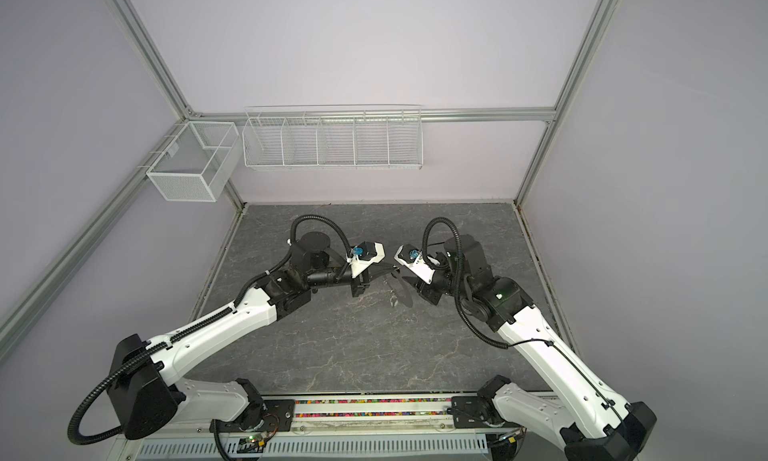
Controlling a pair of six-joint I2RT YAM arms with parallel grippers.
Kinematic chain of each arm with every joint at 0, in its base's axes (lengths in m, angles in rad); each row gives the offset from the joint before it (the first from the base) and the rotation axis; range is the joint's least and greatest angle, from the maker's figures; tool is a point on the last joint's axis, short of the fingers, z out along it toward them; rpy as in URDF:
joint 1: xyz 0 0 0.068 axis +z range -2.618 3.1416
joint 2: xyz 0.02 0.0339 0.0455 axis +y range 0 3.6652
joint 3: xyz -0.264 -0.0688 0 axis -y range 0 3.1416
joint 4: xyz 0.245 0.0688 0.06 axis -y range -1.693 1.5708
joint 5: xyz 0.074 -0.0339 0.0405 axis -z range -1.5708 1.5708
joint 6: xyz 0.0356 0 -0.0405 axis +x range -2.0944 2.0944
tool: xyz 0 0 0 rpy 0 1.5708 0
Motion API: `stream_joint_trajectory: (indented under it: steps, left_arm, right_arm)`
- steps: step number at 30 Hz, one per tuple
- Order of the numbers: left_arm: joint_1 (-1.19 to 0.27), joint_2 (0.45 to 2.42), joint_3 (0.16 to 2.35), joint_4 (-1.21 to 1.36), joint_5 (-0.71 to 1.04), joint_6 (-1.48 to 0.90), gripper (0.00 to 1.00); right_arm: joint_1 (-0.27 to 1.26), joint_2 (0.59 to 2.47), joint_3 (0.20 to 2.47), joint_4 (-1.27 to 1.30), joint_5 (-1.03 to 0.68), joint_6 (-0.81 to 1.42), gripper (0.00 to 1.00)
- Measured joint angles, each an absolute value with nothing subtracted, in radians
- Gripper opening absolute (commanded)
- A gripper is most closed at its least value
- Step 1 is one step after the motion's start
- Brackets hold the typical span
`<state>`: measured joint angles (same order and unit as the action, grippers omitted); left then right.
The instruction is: Put the keys on the keyring
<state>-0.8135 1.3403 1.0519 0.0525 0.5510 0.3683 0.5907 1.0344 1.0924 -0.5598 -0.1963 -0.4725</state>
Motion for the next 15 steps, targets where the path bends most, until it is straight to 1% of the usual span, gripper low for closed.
stream_joint_trajectory:
  steps: [4, 9, 15]
  left_arm:
    - [-0.813, 1.338, 1.01, 0.18, 0.551, 0.293, 0.0]
    - [-0.812, 1.338, 0.999, 0.268, 0.546, 0.244, 0.0]
    - [-0.811, 1.338, 0.999, 0.326, 0.541, 0.216, 0.0]
  right_arm:
    - [0.59, 1.068, 1.092, -0.533, -0.215, -0.447, 0.4]
    - [0.59, 1.092, 1.092, -0.484, -0.235, -0.419, 0.38]
    - [0.59, 1.095, 1.092, -0.407, -0.234, -0.39, 0.32]
